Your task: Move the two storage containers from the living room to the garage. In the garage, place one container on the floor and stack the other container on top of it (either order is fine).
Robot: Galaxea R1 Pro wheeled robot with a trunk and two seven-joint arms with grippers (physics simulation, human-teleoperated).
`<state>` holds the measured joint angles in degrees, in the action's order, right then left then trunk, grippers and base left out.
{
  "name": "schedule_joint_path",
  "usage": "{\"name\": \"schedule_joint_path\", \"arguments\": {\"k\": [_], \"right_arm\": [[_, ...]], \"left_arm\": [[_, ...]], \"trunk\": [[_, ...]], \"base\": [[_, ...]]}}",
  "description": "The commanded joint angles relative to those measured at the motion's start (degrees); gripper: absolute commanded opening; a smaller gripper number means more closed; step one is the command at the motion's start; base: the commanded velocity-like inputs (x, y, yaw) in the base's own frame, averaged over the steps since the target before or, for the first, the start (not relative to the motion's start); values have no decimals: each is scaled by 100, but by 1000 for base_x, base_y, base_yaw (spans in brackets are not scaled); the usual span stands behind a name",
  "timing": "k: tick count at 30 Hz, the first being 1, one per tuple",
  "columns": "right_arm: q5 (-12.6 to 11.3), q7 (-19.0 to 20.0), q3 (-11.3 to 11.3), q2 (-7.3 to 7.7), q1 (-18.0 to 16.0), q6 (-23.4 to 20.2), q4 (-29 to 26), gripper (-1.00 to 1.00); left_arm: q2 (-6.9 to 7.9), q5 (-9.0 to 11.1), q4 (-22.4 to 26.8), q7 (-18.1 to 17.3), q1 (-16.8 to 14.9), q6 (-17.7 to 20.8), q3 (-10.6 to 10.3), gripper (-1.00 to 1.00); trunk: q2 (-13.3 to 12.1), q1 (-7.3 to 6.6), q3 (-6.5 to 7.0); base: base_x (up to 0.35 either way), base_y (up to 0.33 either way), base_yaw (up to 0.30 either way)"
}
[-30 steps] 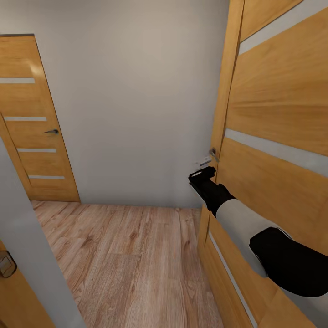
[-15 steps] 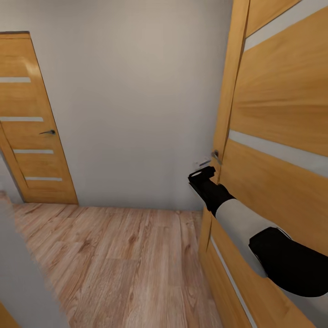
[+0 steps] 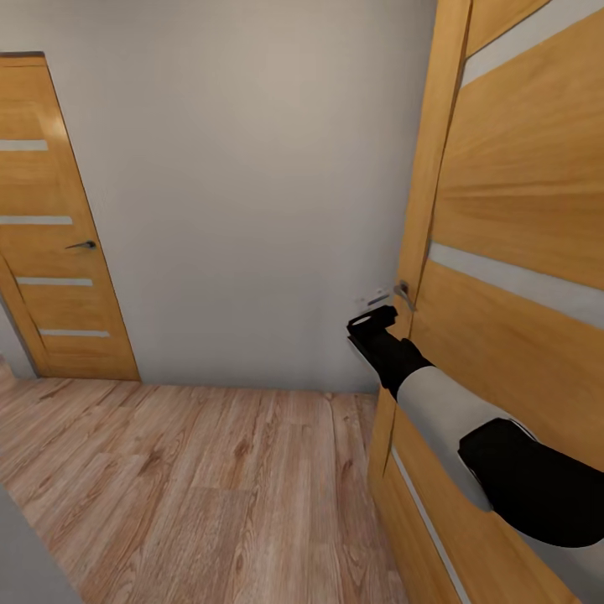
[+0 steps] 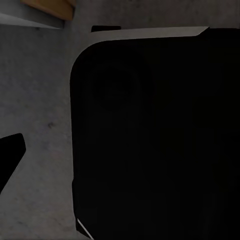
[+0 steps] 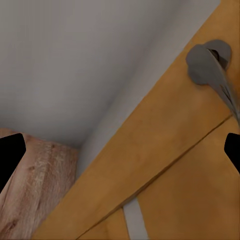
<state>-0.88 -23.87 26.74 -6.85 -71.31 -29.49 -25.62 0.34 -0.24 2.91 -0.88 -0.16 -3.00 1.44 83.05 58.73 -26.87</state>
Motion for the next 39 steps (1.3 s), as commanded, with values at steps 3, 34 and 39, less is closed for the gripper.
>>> {"name": "schedule_joint_path", "arguments": {"k": [3,34,39], "right_arm": [[-9,-42,41,20,-6,-47,2,100],[-49,-559,48,908,-6,-69,109,100],[-53,-565,48,1123,-7,-69,116,100]], "left_arm": [[1,-2,-1,-9,-2,-16,14,100],[-1,-2,-1,-9,-2,-25,14,100],[-3,-2,-1,-9,-2,-23,14,100]], "trunk": [[3,0,-6],[3,0,-6],[3,0,-6]], "base": [[7,0,0],[0,0,0],[0,0,0]]}}
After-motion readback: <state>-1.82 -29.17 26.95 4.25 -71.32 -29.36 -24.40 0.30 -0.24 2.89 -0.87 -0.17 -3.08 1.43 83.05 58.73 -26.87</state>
